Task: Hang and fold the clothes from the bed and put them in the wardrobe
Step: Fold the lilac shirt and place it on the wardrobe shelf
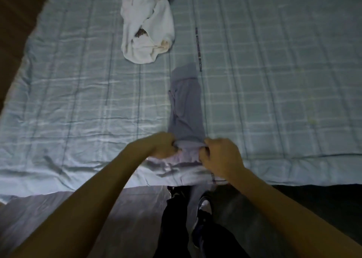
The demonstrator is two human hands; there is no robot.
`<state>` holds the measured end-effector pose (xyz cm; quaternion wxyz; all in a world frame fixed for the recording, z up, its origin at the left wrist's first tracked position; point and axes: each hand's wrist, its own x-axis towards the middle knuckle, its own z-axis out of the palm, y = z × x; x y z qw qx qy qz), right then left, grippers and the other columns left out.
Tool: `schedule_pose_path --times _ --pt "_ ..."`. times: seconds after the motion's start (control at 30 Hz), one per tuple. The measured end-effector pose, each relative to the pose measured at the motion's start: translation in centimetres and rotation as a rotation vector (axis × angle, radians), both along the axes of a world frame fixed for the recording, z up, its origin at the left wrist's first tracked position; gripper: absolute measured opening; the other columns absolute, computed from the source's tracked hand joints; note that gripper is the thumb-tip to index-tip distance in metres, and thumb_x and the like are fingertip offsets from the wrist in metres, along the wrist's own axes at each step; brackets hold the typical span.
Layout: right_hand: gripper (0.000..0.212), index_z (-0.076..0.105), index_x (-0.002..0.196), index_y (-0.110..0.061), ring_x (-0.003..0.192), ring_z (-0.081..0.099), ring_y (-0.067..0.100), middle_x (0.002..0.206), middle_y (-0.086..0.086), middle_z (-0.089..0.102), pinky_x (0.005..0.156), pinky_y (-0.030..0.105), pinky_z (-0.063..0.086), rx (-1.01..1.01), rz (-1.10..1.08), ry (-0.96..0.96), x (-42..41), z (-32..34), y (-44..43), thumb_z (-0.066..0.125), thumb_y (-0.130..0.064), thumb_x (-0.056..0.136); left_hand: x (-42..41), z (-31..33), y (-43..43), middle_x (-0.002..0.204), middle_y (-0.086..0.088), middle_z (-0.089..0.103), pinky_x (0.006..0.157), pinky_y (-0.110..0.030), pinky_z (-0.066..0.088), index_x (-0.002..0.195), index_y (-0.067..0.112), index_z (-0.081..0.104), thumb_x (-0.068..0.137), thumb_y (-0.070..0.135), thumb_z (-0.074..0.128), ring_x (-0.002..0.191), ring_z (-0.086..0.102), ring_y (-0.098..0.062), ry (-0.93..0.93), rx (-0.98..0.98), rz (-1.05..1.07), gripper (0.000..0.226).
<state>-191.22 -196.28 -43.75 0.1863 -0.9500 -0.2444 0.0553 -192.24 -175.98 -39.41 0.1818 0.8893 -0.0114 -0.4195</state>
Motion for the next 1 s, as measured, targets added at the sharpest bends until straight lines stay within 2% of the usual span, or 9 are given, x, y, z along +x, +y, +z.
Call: schedule_pose_path --times 0.13,0.2,0.33,0.43,0.6,0.73,0.87,0.93,1.0 --pt "0.019 0.065 0.095 -0.009 0.081 0.057 0.034 0.088 0.015 0.061 0.074 0.039 0.041 0.020 -0.148 -0.256 6.1 1.9 2.4 0.059 -0.021 0.081 4.3 0.6 0.9 0.120 -0.017 0.054 0.090 -0.042 0.038 0.123 0.012 0.050 0.091 0.029 0.051 0.110 0.051 -0.036 -0.591 0.173 0.210 0.036" --pt "0.035 0.061 0.115 -0.008 0.103 0.054 0.034 0.110 0.017 0.059 0.090 0.043 0.039 0.071 -0.206 -0.273 7.1 1.3 3.3 0.062 -0.015 0.081 4.6 -0.4 0.8 0.130 -0.018 0.047 0.098 -0.046 0.033 0.136 0.012 0.038 0.088 0.031 0.057 0.120 0.044 -0.035 -0.719 0.176 0.282 0.055" --pt "0.045 0.056 0.122 -0.003 0.110 0.052 0.040 0.121 0.023 0.054 0.096 0.049 0.043 0.078 -0.083 -0.113 5.3 -2.8 3.5 0.058 -0.017 0.080 2.1 -4.7 0.3 0.137 -0.024 0.043 0.101 -0.053 0.034 0.137 0.003 0.039 0.087 0.025 0.056 0.124 0.042 -0.040 -0.819 0.143 0.272 0.058" --pt "0.048 0.053 0.124 -0.004 0.108 0.054 0.039 0.124 0.022 0.053 0.089 0.047 0.047 -0.007 0.075 0.021 3.5 -6.3 3.3 0.053 -0.028 0.082 -1.0 -9.5 -0.2 0.138 -0.025 0.043 0.094 -0.053 0.041 0.135 0.003 0.044 0.084 0.032 0.053 0.120 0.047 -0.042 -0.694 0.105 0.137 0.059" --pt "0.076 0.035 0.143 -0.009 0.135 0.033 0.031 0.147 0.016 0.036 0.108 0.047 0.029 -0.090 0.215 0.031 0.4 -9.7 1.6 0.055 -0.047 0.081 -4.3 -14.5 -1.0 0.155 -0.020 0.016 0.109 -0.056 0.023 0.150 0.013 0.019 0.080 0.056 0.049 0.143 0.018 -0.033 -0.597 0.078 0.000 0.087" --pt "0.058 0.044 0.137 -0.011 0.123 0.050 0.033 0.134 0.017 0.052 0.095 0.050 0.045 -0.022 0.149 0.025 1.3 -10.9 1.5 0.051 -0.027 0.082 -2.5 -14.9 -1.1 0.152 -0.019 0.027 0.108 -0.053 0.026 0.148 0.013 0.027 0.085 0.039 0.057 0.139 0.028 -0.033 -0.636 0.059 0.083 0.074" --pt "0.039 0.063 0.111 -0.006 0.087 0.063 0.027 0.097 0.009 0.067 0.080 0.038 0.048 0.113 0.090 0.002 1.8 -9.7 1.6 0.046 -0.025 0.082 0.0 -14.0 0.1 0.114 -0.018 0.062 0.079 -0.048 0.051 0.122 0.005 0.055 0.074 0.012 0.056 0.099 0.061 -0.037 -0.629 -0.119 0.102 0.049" --pt "0.032 0.065 0.098 -0.008 0.074 0.061 0.024 0.082 0.005 0.065 0.073 0.036 0.048 0.166 0.056 0.041 0.9 -8.8 1.0 0.050 -0.029 0.080 1.0 -11.4 0.5 0.106 -0.014 0.066 0.078 -0.042 0.051 0.118 0.008 0.061 0.083 0.019 0.050 0.092 0.062 -0.032 -0.480 -0.212 0.106 0.039" --pt "0.024 0.063 0.079 -0.011 0.064 0.057 0.022 0.069 0.004 0.061 0.063 0.037 0.051 0.210 0.039 0.096 0.4 -7.8 0.8 0.051 -0.032 0.076 2.0 -9.3 0.8 0.115 -0.009 0.065 0.086 -0.034 0.046 0.122 0.013 0.060 0.091 0.023 0.055 0.102 0.060 -0.027 -0.175 -0.146 0.010 0.033"
